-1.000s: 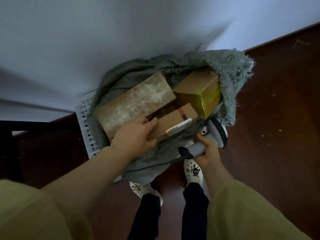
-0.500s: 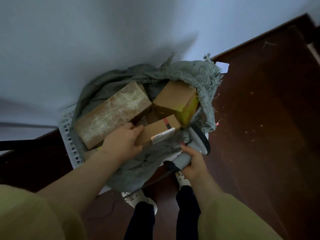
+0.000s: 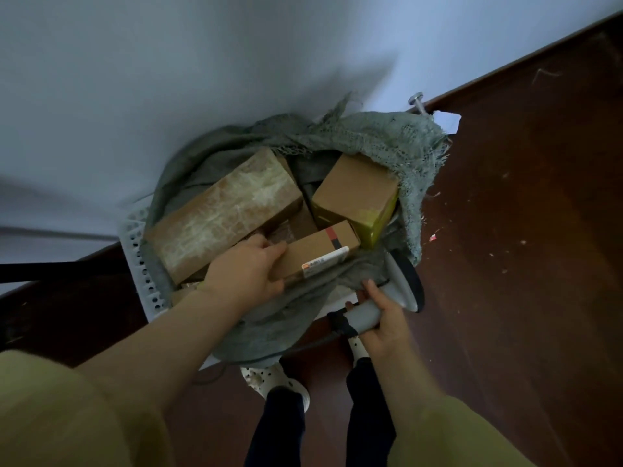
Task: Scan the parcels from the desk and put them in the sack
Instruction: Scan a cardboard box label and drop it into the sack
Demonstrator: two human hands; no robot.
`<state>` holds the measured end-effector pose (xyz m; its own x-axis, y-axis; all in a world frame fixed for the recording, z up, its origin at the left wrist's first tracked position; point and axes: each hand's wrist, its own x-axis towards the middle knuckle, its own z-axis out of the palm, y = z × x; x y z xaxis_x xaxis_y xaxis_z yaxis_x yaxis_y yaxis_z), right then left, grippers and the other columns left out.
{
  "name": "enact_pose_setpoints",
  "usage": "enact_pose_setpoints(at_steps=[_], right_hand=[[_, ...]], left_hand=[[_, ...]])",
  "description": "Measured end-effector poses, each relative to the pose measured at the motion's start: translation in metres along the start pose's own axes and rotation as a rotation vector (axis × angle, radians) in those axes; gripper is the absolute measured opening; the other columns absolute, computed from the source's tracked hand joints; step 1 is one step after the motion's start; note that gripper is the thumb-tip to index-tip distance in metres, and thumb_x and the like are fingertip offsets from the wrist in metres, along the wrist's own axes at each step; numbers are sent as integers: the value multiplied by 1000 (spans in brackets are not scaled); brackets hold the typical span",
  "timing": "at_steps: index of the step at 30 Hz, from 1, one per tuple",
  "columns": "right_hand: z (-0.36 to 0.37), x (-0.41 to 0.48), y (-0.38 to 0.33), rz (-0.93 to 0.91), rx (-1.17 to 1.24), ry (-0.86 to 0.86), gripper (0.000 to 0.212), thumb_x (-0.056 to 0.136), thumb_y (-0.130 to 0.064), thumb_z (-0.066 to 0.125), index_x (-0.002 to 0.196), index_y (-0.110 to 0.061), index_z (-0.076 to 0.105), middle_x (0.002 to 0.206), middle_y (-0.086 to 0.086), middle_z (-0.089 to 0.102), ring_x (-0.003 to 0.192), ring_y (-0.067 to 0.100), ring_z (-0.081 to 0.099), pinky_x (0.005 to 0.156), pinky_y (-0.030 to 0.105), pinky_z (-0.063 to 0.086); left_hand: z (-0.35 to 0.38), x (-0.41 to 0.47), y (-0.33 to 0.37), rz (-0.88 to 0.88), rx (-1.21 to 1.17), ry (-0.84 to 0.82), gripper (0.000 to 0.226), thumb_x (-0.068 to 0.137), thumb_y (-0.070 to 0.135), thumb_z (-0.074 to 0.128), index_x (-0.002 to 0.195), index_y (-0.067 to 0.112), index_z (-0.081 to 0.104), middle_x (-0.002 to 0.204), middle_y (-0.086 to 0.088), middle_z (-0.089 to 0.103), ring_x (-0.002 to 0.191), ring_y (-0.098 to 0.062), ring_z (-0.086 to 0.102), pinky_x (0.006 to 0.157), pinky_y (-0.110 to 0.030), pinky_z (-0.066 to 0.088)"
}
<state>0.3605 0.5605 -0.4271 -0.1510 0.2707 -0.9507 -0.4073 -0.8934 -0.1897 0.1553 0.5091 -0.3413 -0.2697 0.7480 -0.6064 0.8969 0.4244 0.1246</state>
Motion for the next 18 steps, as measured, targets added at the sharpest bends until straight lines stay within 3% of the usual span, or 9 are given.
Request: enact_pose_setpoints(at_steps=[2,4,7,9,12,14,15,18], right_hand=[[-9,-24,-5,-34,33,40,46,80,-6,67,126,-2,60,122,16,66,99,27,67,89,41,53],[-15,-53,-12,-73,36,60,41,83,-5,62,124,-4,61,121,14,66,102,26,67,90,42,52],[-19,-95,-27,-97,19,63,19,87,3,53,98,-3,67,100,11,74,75,18,73,59,32,58],[-14,-116,-35,-110,-20,9,22,83,7,54,75,-6,71,81,8,75,64,18,72,47,29,56],[3,-140,-44,-136,-42,-172,14,54,-2,80,61,-12,75,90,14,75,75,27,73,53,36,58],[11,-138,-43,-110,-101,-222,40,29,-9,94,65,-12,75,98,17,73,85,31,72,58,37,59],[12,-131,-39,-119,-142,-185,40,32,-7,92,68,-11,75,101,17,72,88,31,71,60,37,59],[22,-112,-28,-222,-287,32,21,70,10,70,79,-9,71,98,12,71,92,27,67,68,36,58]], left_hand=[[-3,4,7,13,-1,-39,63,88,49,55,144,32,34,130,0,43,116,-19,48,88,-33,49],[-5,8,16,36,24,-77,62,88,48,54,145,33,33,129,0,45,115,-20,50,89,-34,47],[-7,17,32,94,107,-75,64,88,49,53,146,33,31,128,0,48,114,-20,52,93,-34,40],[-6,23,40,92,34,-115,62,88,44,56,145,33,34,126,-1,48,114,-22,52,89,-34,43],[1,30,42,55,-83,-149,56,86,30,63,137,32,41,125,-1,48,114,-24,52,89,-38,49],[9,32,37,8,-122,-172,58,87,25,64,139,28,39,131,-6,48,118,-27,50,95,-41,47],[13,31,35,-2,-144,-209,63,88,22,62,144,26,33,138,-9,44,123,-29,47,99,-40,44],[22,19,26,-3,-220,-321,76,93,19,57,153,25,11,155,-8,21,137,-27,34,107,-33,35]])
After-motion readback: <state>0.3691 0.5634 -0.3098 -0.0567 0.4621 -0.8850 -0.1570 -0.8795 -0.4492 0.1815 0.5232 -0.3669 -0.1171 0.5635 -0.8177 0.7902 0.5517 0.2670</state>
